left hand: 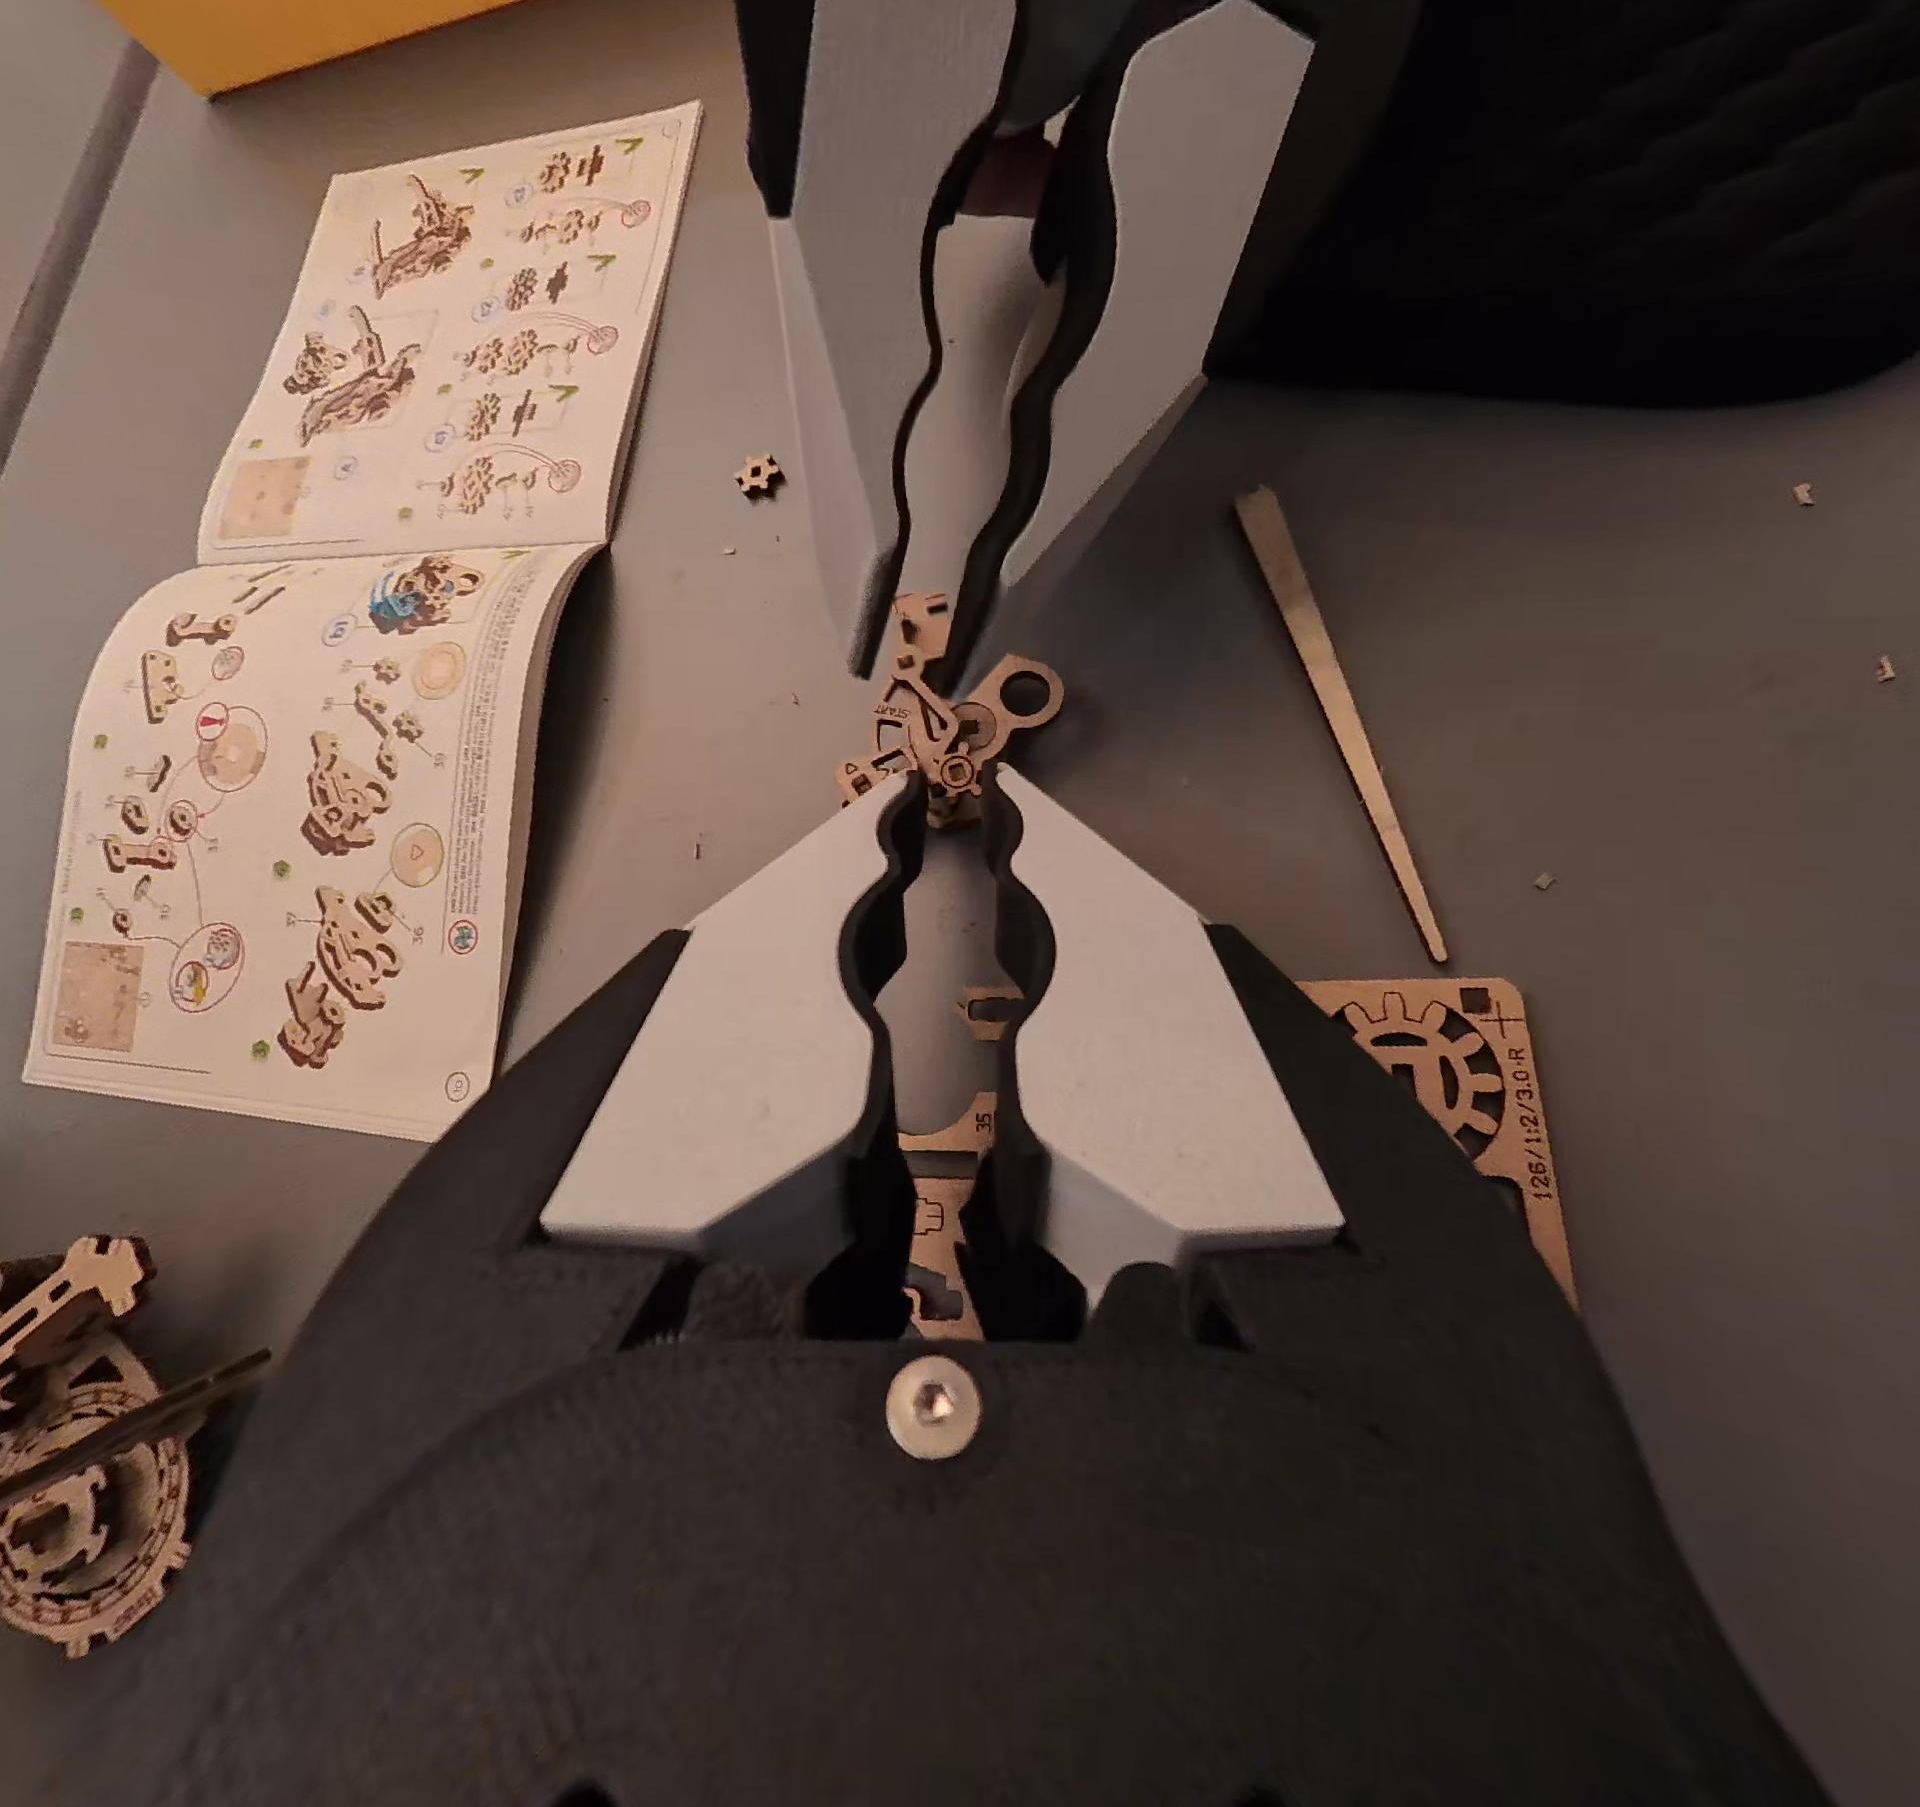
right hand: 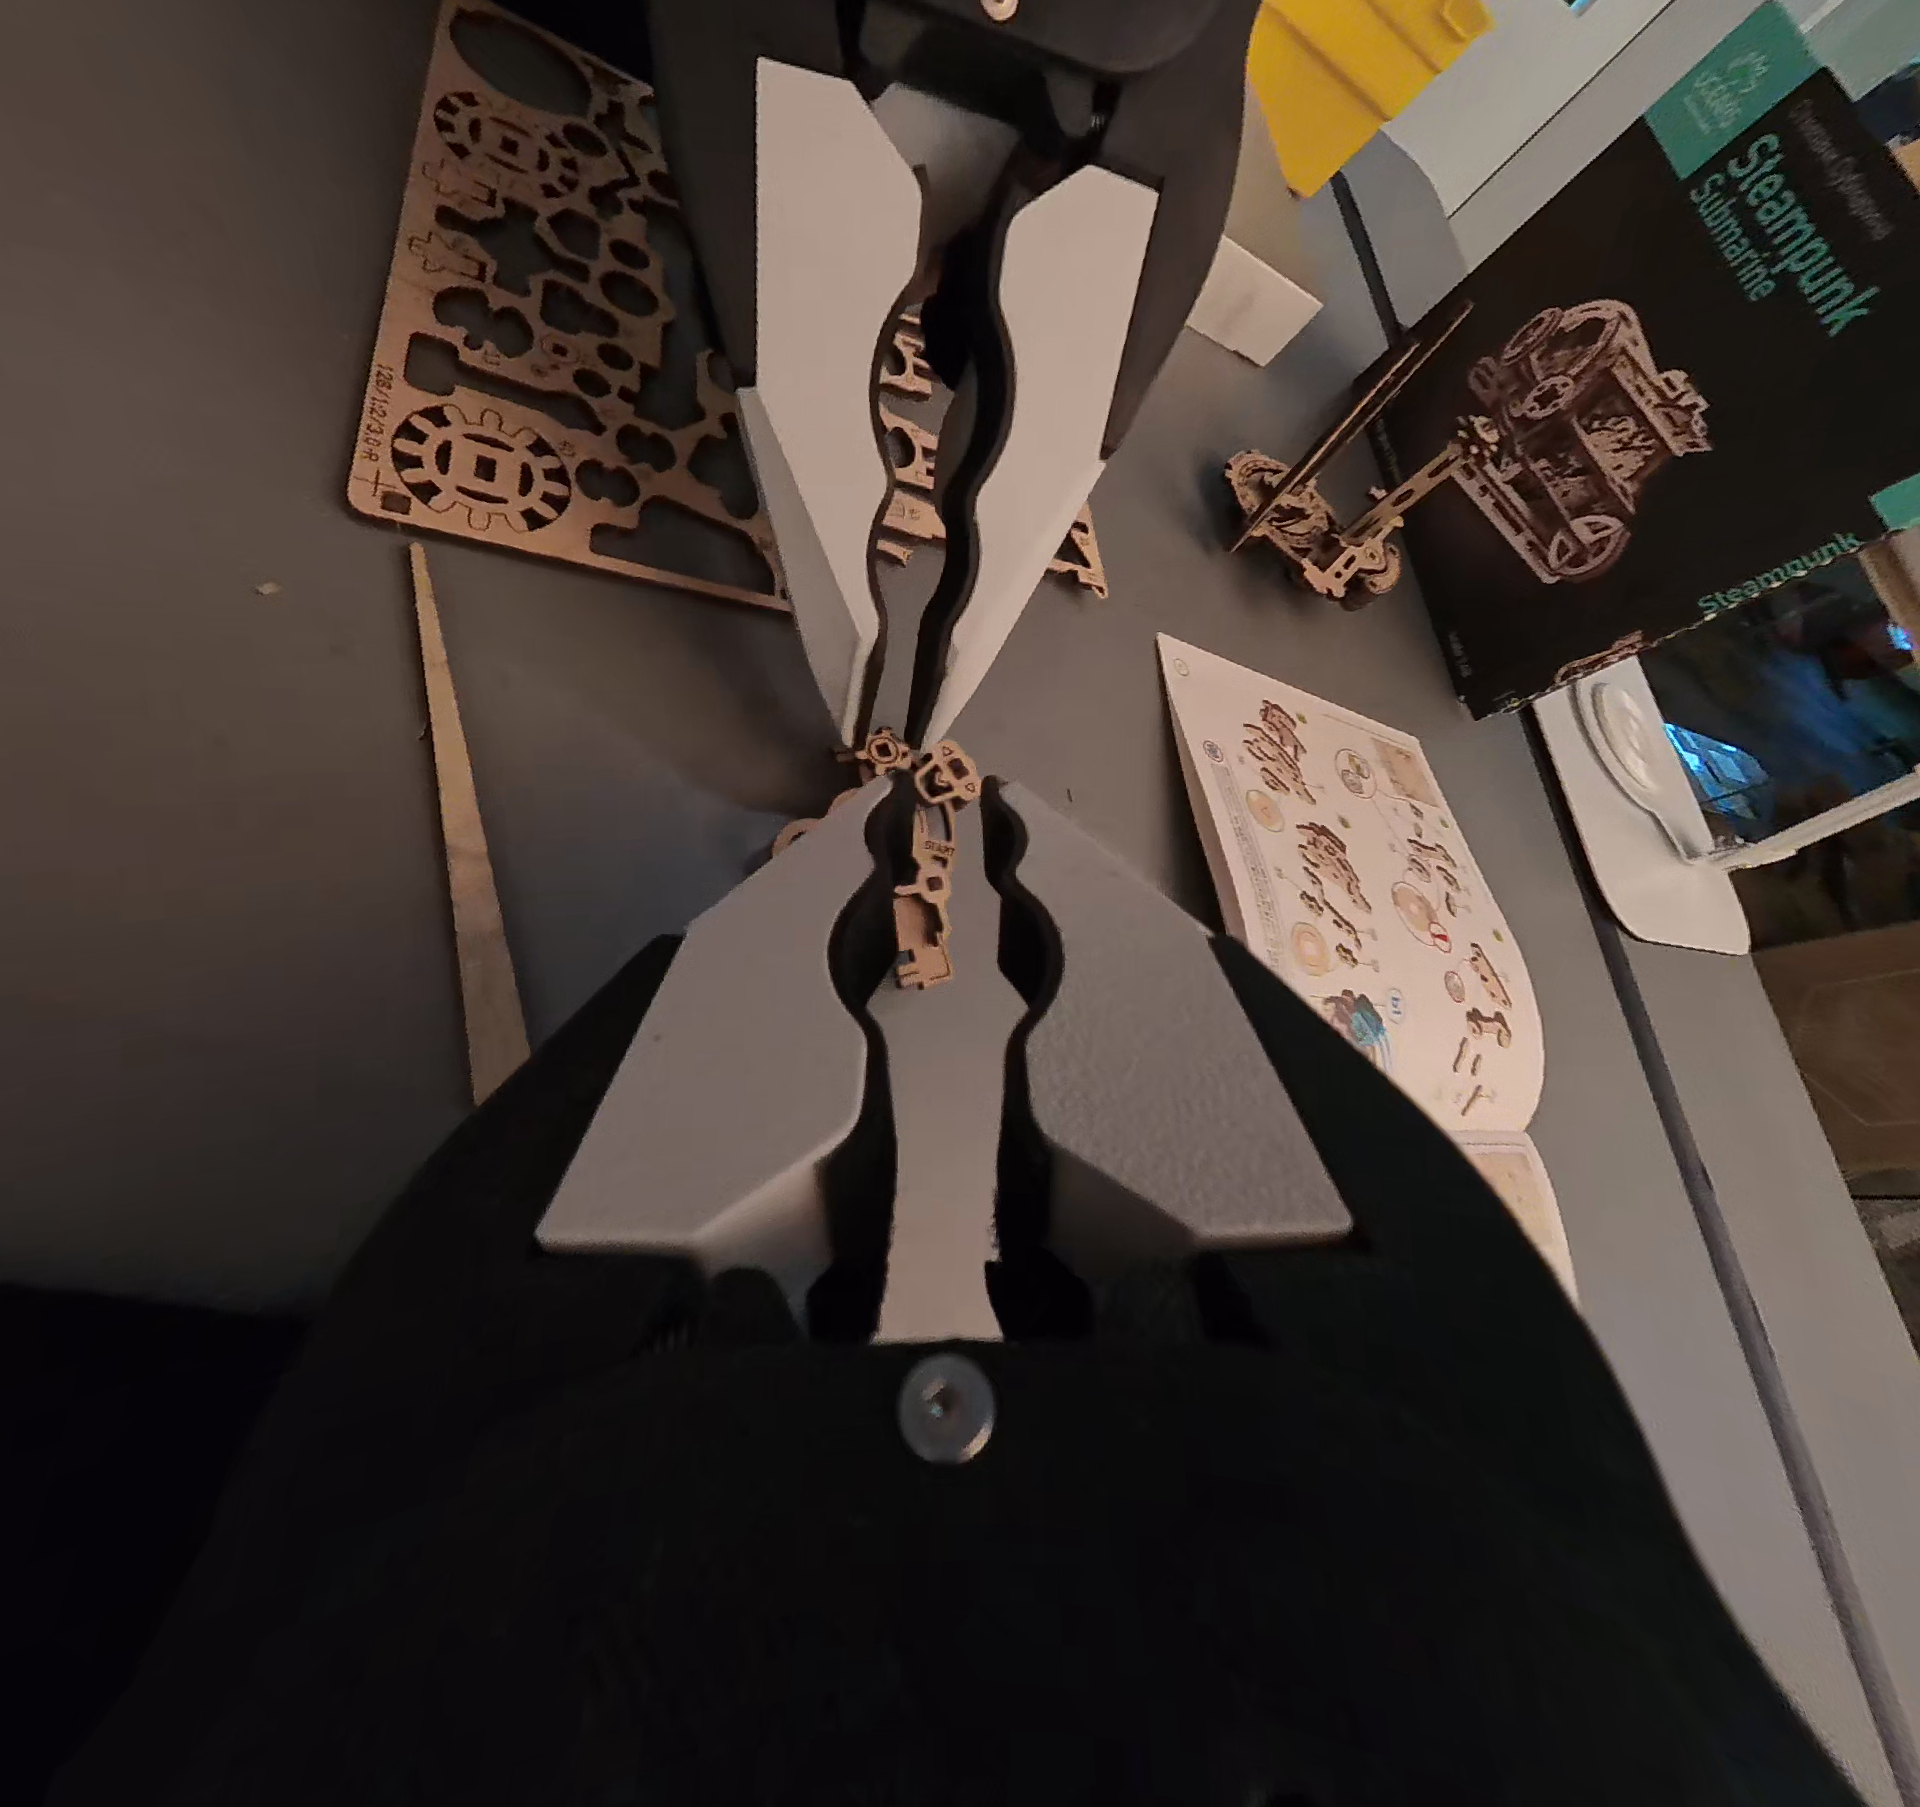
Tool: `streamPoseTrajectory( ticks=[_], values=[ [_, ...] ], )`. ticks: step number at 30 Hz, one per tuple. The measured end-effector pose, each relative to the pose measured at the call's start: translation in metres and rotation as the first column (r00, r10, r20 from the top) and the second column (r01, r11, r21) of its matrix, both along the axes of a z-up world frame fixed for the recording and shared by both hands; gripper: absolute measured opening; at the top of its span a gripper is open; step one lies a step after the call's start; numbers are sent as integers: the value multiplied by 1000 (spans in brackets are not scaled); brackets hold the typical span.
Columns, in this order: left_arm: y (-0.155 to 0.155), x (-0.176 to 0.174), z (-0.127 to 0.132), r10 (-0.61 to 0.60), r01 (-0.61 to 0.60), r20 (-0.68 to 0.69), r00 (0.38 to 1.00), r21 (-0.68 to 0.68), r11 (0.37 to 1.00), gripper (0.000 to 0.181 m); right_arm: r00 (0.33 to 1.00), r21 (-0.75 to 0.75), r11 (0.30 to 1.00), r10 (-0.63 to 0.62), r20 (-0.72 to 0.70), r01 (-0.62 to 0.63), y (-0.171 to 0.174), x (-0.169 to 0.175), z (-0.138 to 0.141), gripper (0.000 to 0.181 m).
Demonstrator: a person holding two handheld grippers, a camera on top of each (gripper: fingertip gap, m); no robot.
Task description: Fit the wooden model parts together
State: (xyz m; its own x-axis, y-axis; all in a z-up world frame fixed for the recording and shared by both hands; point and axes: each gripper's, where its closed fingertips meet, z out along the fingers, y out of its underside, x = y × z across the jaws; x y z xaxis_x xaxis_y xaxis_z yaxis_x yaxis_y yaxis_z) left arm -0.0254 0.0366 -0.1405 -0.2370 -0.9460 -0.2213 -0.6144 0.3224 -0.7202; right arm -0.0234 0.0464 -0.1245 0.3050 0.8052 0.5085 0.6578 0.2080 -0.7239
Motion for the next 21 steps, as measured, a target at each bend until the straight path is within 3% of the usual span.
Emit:
streamPoseTrajectory(
  ticks=[21],
  values=[
    [5,0,0,28,-28,6,1000,-38,999,9,996,-33,997,67,52,-65,-8,-13,-18,24]
  ],
)
